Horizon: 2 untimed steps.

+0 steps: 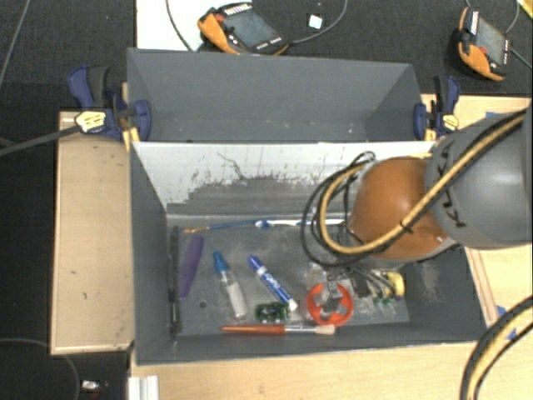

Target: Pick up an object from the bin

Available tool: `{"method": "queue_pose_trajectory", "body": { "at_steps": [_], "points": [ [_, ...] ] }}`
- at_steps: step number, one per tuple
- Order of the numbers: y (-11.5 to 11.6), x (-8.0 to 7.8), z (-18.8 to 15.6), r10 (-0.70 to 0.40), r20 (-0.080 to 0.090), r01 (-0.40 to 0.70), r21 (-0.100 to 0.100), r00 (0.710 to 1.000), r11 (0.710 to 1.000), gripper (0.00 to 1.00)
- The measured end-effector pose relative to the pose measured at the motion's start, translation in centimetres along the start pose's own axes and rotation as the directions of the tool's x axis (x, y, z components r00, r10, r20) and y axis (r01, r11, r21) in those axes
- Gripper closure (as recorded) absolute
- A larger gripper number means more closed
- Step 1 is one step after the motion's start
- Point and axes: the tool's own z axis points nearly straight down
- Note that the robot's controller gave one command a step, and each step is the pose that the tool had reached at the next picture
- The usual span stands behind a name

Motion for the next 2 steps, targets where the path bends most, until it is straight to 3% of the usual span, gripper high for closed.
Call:
{"method": "queue_pose_trajectory", "body": {
  "at_steps": [2],
  "points": [
    [0.0,0.0,-4.5,0.002,-0.001,-0.002,0.0,1.0,1.0,1.0]
  ]
}}
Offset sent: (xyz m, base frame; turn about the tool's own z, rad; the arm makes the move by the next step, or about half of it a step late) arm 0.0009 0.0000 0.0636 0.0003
